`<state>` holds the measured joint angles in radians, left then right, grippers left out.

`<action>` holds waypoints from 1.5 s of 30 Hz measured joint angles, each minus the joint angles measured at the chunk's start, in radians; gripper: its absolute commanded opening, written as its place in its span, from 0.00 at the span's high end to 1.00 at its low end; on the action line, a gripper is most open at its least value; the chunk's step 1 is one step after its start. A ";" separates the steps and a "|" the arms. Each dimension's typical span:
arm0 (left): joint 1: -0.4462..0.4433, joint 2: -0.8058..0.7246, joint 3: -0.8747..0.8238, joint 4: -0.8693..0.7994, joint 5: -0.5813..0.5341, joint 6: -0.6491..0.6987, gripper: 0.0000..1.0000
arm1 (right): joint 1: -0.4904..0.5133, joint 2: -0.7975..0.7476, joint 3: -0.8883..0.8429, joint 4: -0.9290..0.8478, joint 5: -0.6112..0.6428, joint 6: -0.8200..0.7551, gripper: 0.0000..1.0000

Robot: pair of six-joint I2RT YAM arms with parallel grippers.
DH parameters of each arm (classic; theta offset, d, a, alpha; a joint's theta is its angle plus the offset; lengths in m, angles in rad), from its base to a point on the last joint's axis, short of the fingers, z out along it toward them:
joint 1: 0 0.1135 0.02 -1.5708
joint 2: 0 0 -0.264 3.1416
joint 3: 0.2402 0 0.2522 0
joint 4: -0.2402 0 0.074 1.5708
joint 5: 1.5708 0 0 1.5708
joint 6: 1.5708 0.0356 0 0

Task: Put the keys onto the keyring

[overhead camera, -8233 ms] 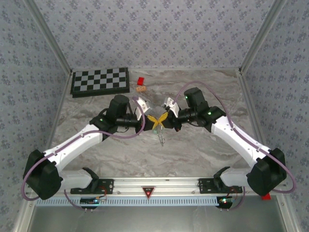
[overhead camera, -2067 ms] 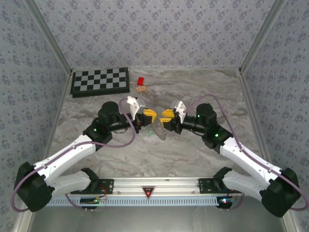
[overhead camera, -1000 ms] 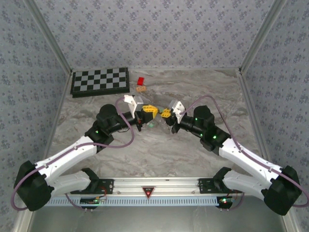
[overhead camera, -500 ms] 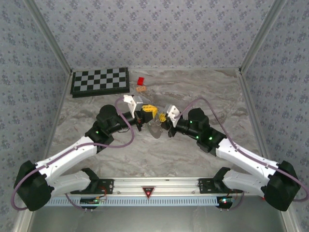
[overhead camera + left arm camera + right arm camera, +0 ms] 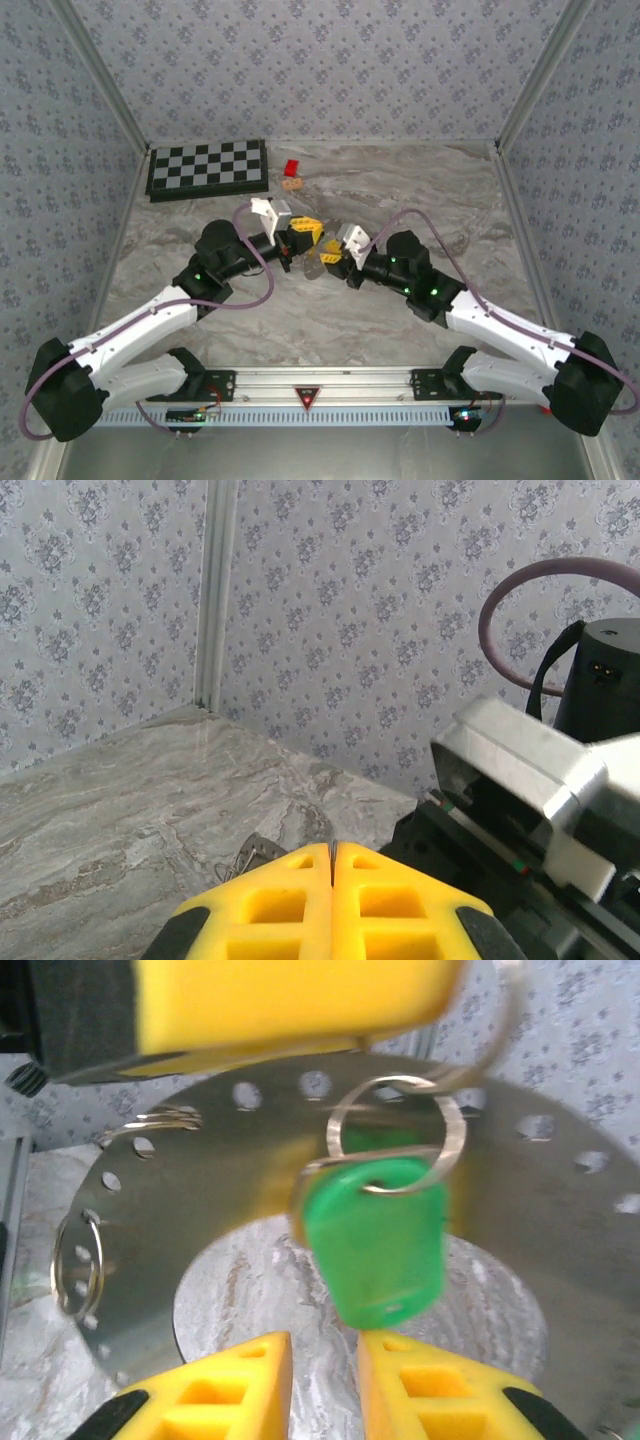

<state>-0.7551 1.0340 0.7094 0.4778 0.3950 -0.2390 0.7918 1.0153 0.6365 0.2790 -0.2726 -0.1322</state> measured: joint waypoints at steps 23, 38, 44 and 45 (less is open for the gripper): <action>0.000 0.056 -0.003 0.093 0.009 -0.081 1.00 | -0.262 0.058 -0.055 0.475 -0.335 0.534 0.66; 0.000 0.056 -0.003 0.102 0.011 -0.089 1.00 | -0.264 0.188 -0.003 0.656 -0.442 0.705 0.72; 0.002 0.056 -0.003 0.101 0.004 -0.089 1.00 | -0.264 0.214 0.008 0.687 -0.462 0.725 0.73; 0.002 0.057 -0.003 0.101 0.003 -0.089 1.00 | -0.264 0.217 0.008 0.692 -0.463 0.727 0.73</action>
<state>-0.7528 1.0908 0.7059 0.5789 0.3981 -0.3275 0.5282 1.2320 0.6445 0.9707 -0.7353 0.5953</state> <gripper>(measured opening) 0.060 0.272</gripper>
